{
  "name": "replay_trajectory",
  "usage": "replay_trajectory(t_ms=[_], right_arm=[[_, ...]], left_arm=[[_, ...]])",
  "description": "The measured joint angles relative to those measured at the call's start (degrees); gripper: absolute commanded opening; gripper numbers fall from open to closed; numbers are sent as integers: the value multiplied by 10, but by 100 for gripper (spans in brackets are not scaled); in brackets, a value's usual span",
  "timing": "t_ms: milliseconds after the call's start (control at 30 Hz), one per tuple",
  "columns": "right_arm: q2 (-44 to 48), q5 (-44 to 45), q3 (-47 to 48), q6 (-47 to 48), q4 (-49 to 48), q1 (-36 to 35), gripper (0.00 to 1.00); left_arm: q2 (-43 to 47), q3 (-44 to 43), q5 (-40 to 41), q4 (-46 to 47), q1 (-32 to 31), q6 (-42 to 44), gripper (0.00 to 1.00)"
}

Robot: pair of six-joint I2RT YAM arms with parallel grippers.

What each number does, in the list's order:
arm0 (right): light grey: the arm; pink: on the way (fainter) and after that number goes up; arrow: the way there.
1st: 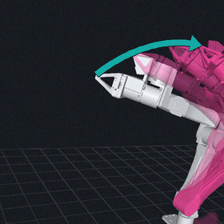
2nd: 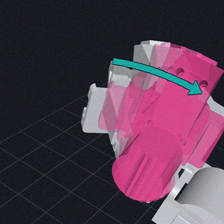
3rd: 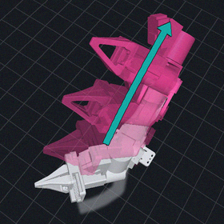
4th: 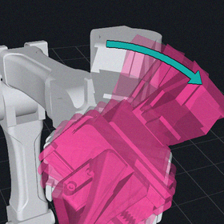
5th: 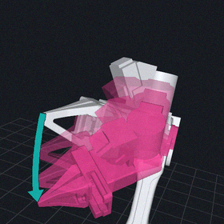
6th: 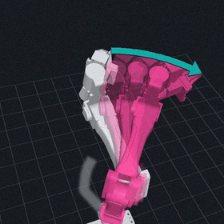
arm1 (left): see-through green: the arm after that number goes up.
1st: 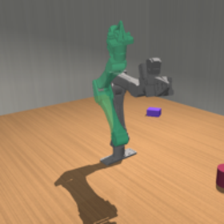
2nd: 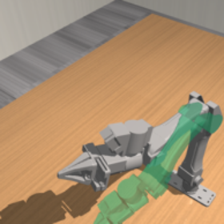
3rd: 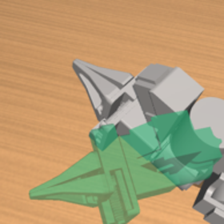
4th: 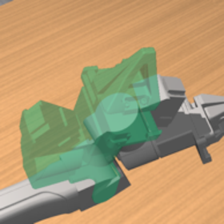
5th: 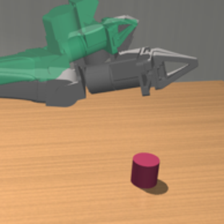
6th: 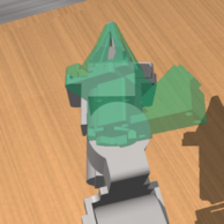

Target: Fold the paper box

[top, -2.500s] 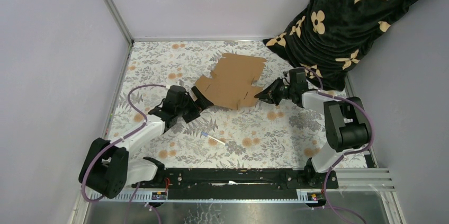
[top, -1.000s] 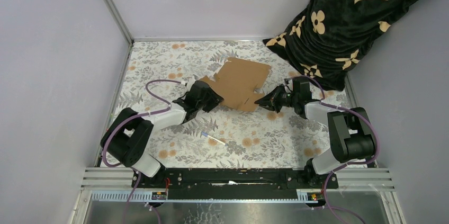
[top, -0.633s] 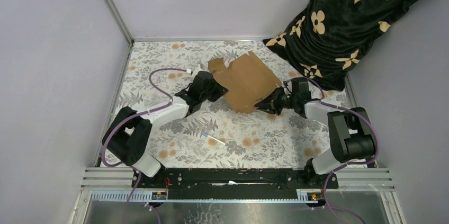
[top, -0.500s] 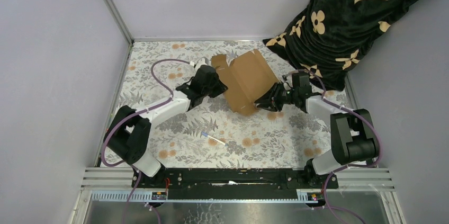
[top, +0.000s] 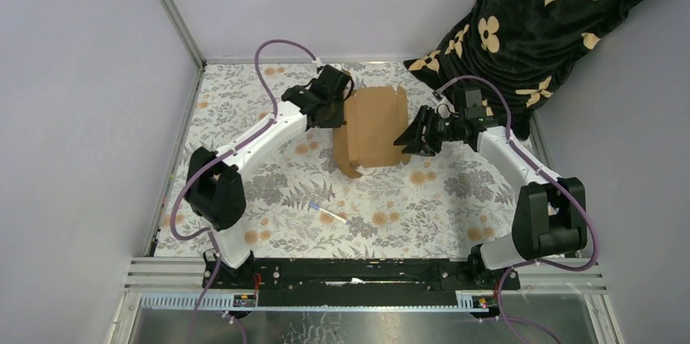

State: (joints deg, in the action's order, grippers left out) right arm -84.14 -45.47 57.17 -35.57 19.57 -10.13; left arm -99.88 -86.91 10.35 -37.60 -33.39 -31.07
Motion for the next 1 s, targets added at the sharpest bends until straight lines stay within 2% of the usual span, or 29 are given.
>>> replay_trajectory(t_ms=[133,333,500,600,800,1000], right_arm=[[-9,5,39,17,19,0,53],[-47,8,56,21,16,1,53],[-94,7,56,14,0,2,54],[-123,3,62,10,-11,2,54],[-178,-2,86,6,-33,3,53],[-194,-6,86,2,-53,3,54]], left_arm=[[-50,-90,35,-97,-1,48,3],[-100,-151,66,-183,-4,100,7],[-127,-175,70,-214,-15,140,10],[-146,-176,61,-228,-19,160,18],[-198,-203,31,-236,-20,192,27],[-212,-214,20,-233,-20,211,29]])
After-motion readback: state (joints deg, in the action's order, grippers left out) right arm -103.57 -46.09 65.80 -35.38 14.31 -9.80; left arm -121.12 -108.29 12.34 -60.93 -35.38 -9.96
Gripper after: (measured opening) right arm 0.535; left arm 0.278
